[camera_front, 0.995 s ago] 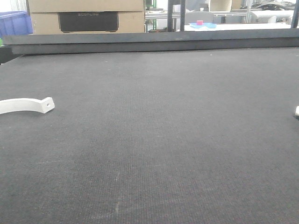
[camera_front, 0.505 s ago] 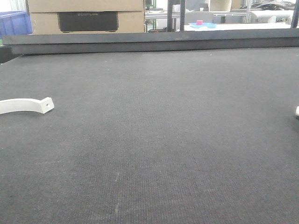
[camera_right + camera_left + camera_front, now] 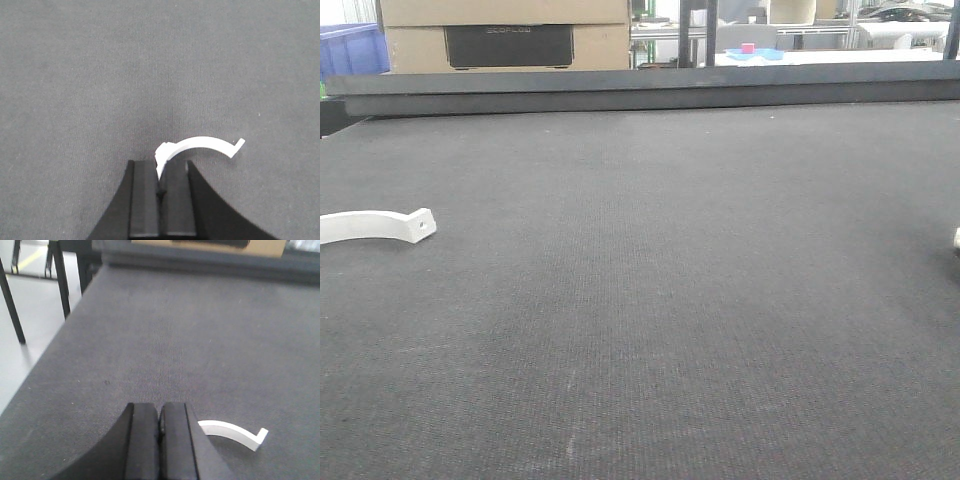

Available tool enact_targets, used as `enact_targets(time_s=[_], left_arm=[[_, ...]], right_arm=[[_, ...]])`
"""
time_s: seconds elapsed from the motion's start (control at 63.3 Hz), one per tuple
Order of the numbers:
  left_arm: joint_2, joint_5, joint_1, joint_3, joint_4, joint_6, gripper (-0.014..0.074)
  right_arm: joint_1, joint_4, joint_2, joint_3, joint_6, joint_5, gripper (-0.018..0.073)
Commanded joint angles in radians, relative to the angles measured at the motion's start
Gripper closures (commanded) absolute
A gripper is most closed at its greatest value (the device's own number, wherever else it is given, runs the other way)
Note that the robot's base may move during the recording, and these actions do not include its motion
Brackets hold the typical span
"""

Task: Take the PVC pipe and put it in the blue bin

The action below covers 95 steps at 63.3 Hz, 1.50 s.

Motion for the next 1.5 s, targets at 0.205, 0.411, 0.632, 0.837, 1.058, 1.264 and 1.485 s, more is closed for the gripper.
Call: enact_targets(time_s=[0.205, 0.411, 0.632, 0.837, 1.058, 1.264, 1.485], left_arm=[[0.231, -0.013, -0.006, -0.166, -0.008, 0.0, 0.0707], [0.263, 0.013, -0.006, -0.183, -0.008, 0.0, 0.0707], [0.266, 0.096, -0.006, -0.183, 0.04, 0.0, 0.0707], [0.268, 0.12, -0.006, -0.183, 0.061, 0.0, 0.0706], [0.299, 0.168, -0.006, -0.183, 0.065, 0.0, 0.0625], [0.348, 0.169, -0.006, -0.183, 0.065, 0.0, 0.0367], [0.419, 0.147, -0.006, -0.183, 0.051, 0.0, 0.0277]], right_arm=[[0.001, -0.011, 0.005, -0.009, 0.0, -0.125, 0.0727], [0.001, -0.011, 0.012, -0.009, 0.0, -0.063, 0.0727], [0.001, -0.011, 0.076, -0.009, 0.0, -0.044, 0.0708], [0.001, -0.011, 0.17, -0.009, -0.002, -0.026, 0.0439], [0.001, -0.011, 0.272, -0.009, -0.002, -0.005, 0.0296], [0.001, -0.011, 0.336, -0.009, -0.002, 0.004, 0.0316], [0.001, -0.011, 0.391, -0.009, -0.002, -0.01, 0.0316]])
